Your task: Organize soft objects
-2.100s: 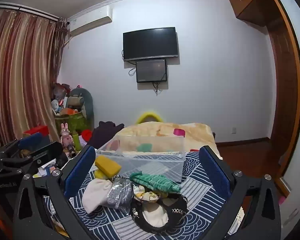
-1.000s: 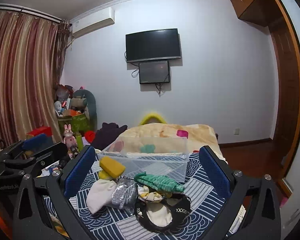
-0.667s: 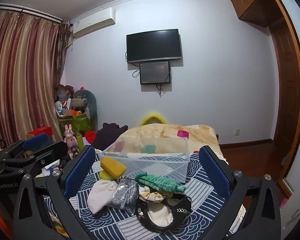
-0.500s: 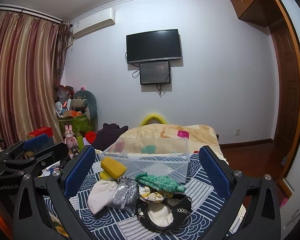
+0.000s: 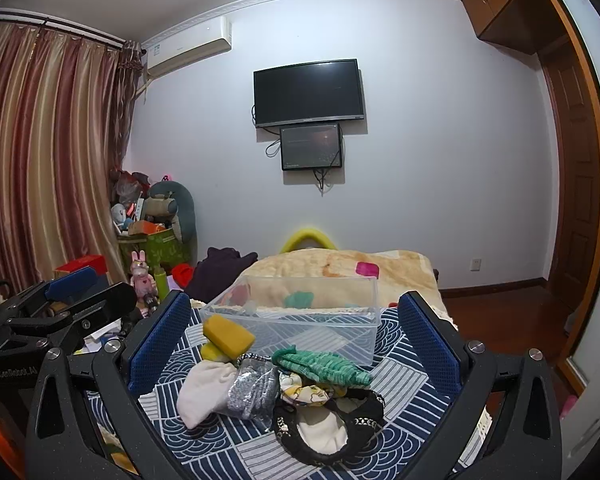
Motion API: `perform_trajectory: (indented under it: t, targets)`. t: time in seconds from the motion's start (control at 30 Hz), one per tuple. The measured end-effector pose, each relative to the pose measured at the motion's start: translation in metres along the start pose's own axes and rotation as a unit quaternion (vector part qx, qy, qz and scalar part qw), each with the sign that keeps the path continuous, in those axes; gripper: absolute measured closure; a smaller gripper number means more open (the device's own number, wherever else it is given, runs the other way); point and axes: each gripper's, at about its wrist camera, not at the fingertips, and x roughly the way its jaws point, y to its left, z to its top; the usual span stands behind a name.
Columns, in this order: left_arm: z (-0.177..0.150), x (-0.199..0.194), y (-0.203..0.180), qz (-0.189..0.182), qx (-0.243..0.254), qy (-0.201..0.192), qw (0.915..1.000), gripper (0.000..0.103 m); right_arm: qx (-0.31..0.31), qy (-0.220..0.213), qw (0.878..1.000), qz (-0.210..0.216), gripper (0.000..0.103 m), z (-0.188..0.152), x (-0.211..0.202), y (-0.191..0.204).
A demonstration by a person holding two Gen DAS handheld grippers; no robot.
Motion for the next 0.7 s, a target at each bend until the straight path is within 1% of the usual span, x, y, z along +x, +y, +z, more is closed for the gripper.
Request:
perform_trajectory:
  t: [0.7]
  targets:
    - [0.0008,-0.0016,0.0014,-0.001,-0.001,-0.001,1.0000,0.000,0.001,-0.004,1.000,0.003,0.000,0.0013,-0.0052,0.0038]
